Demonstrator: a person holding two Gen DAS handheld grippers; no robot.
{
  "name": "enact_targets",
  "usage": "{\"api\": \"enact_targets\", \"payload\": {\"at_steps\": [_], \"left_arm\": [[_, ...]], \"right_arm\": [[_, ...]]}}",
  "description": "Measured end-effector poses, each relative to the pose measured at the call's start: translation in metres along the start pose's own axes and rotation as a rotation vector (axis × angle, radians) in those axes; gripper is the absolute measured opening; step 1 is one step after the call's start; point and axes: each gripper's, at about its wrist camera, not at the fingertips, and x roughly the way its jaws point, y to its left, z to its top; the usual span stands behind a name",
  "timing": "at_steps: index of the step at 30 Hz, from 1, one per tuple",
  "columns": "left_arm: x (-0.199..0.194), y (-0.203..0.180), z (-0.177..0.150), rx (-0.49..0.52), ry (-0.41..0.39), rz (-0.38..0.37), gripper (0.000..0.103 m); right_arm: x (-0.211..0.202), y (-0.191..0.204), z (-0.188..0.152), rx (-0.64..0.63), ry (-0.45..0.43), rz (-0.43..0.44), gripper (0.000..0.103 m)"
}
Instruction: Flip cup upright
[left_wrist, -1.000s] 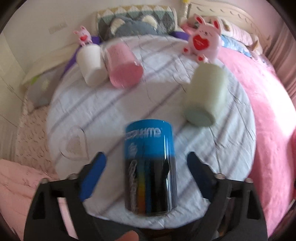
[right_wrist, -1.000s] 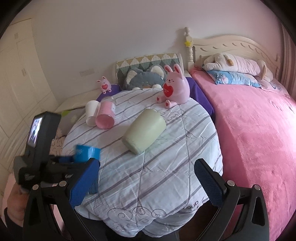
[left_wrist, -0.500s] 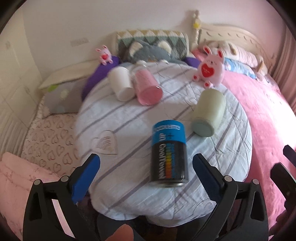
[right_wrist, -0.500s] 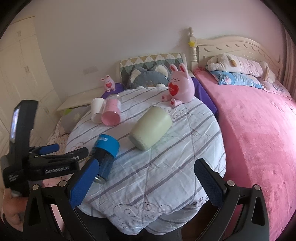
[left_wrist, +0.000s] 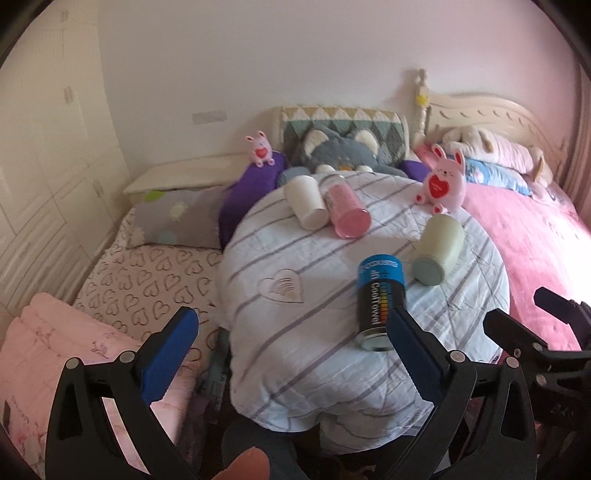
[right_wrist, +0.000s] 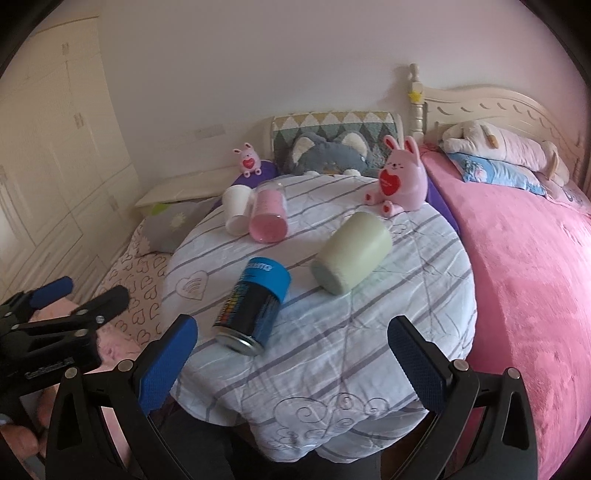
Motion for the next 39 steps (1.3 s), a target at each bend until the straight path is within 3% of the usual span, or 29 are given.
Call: {"api": "enact_targets", "payload": {"at_steps": [17,27,39], "left_arm": [[-0.012,0.053,-0.027,-0.083,-0.001,0.084,0.103],[0.016,0.079,-0.028,-0.108,0.030,0.080,0.103],[0.064,0.089,-0.015,-0.091,0.067,0.032,0.103]], "right_arm": [[0.021,0.050,0.003,-0.064,0.060,0.030,0.103],[0.089,0.065,0.005,-0.018,0.214,0.045,0.103],[0.144,0.053,0.015,0.063,0.302,-0.074,0.103]]}}
